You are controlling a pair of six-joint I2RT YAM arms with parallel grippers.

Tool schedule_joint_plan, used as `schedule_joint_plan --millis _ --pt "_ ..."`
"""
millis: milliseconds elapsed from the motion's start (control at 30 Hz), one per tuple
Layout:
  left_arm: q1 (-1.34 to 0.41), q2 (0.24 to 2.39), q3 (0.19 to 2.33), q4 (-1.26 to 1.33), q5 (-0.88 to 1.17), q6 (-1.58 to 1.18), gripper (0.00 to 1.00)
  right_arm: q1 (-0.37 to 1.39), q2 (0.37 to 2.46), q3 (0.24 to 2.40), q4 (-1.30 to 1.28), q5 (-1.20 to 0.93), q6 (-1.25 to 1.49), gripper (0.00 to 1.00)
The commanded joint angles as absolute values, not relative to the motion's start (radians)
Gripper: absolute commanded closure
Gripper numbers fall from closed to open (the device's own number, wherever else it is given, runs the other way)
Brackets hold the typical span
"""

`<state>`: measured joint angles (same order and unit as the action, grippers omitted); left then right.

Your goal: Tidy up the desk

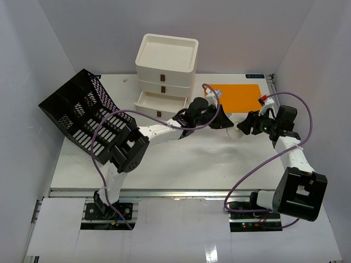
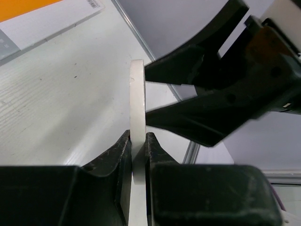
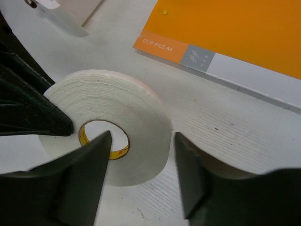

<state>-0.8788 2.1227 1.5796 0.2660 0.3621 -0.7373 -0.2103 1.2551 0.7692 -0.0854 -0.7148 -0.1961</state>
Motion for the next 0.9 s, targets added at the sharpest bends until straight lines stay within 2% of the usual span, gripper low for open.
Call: schedule_joint_plan --millis 0,67,400,600,867 --pt "-0.875 2.06 1.548 0.226 0.338 -0.674 1.0 -0.204 1.224 0.771 -0.085 -0.788 -0.256 0.05" --pt "-0.854 2.022 1.492 0.212 0.321 -0.657 1.0 -0.208 1.215 0.772 -0.1 -0.813 -0.283 0.1" --pt "-0.594 1.717 1.151 0.186 0.269 -0.6 1.0 -0.263 1.139 0.738 -0.095 -0.932 -0.359 0.1" --pt "-0.424 1.567 1.059 0.155 0.143 -0.835 1.0 -0.264 1.149 0.735 -0.091 -0.915 -0.357 0.1" --pt "-0.285 1.606 1.107 0.087 0.122 -1.118 1.0 -0.264 1.148 0.727 -0.073 -0.9 -0.346 0.1"
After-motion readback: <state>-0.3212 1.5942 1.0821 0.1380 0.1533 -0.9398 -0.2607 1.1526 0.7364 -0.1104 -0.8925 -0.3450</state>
